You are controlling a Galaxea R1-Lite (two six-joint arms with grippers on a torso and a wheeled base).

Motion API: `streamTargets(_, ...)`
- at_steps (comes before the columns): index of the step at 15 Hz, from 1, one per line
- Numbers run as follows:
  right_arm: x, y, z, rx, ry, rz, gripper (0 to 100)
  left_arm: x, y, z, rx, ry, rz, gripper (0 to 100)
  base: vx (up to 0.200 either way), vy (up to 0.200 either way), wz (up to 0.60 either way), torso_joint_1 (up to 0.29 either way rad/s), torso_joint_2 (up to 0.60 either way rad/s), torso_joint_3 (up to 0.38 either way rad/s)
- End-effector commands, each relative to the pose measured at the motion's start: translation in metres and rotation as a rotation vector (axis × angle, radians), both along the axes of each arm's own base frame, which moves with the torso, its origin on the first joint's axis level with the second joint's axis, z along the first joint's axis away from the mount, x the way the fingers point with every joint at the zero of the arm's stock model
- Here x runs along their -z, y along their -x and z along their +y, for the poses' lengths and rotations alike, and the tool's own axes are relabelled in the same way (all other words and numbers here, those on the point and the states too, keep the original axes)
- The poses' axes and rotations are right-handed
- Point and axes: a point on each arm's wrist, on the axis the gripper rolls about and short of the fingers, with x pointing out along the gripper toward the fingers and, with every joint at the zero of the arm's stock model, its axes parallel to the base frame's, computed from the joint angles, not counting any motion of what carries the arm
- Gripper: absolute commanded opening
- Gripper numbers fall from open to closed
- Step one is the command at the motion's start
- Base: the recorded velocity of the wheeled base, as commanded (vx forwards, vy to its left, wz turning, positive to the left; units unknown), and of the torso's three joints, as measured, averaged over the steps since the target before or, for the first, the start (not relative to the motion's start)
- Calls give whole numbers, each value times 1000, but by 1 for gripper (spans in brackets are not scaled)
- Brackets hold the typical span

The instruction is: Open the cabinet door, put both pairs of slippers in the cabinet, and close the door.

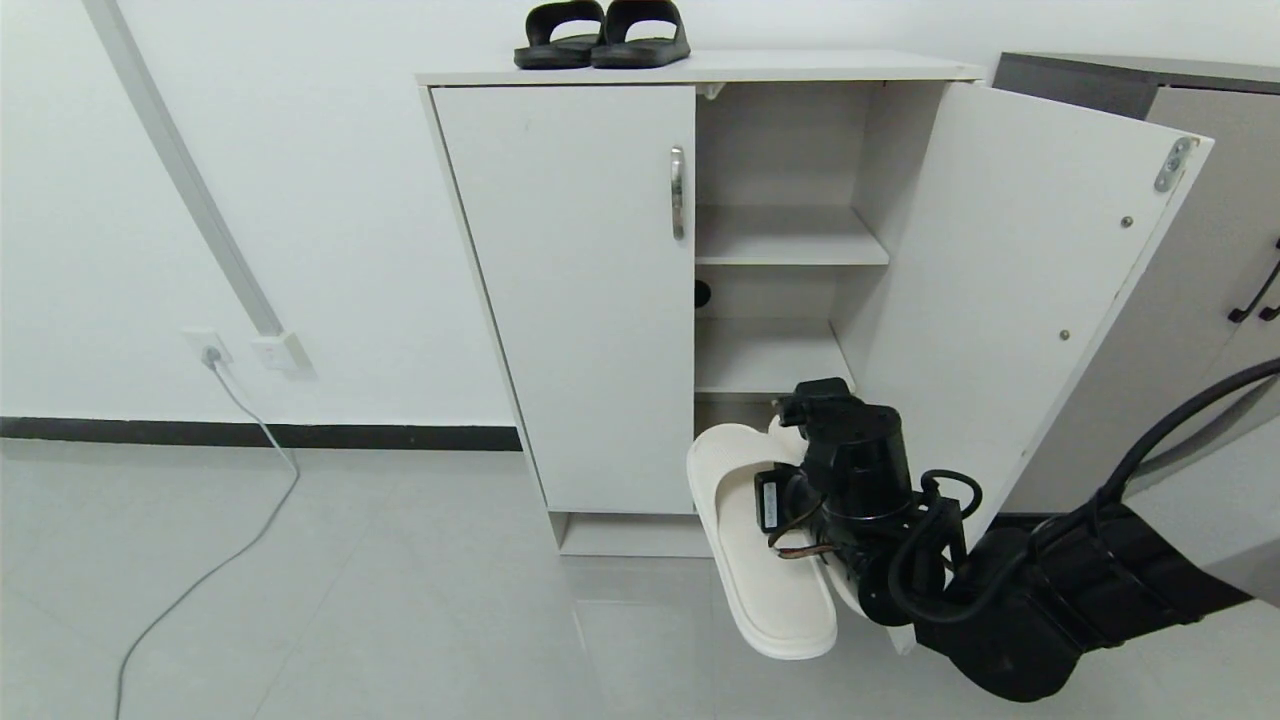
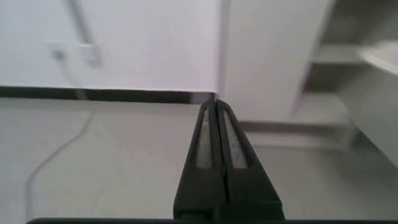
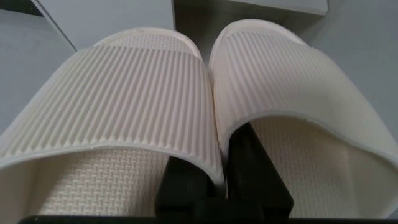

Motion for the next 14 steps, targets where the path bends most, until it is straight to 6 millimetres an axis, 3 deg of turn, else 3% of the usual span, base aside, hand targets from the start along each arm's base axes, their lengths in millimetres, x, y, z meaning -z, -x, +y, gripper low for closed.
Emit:
streamTargets(1, -1, -1, 2, 0, -3, -5, 0, 5, 0, -1, 33, -11, 11, 0, 0, 0, 0, 0, 0, 0)
streamTargets(3, -8, -5, 10, 6, -13, -27, 0, 5, 0, -1, 36, -11, 8, 0, 0, 0, 0, 0, 0, 0)
streamTargets(6, -8, -35, 34, 134, -35, -83, 0, 5, 0, -1, 33, 5, 8, 0, 0, 0, 0, 0, 0, 0)
streamTargets(8, -9, -41, 39, 149, -42, -95, 0, 5, 0, -1, 33, 5, 9, 0, 0, 0, 0, 0, 0, 0)
streamTargets(14, -9, -49, 36, 246, -19, -107, 0, 5, 0, -1, 33, 3, 9, 0, 0, -200, 0, 3, 2, 4)
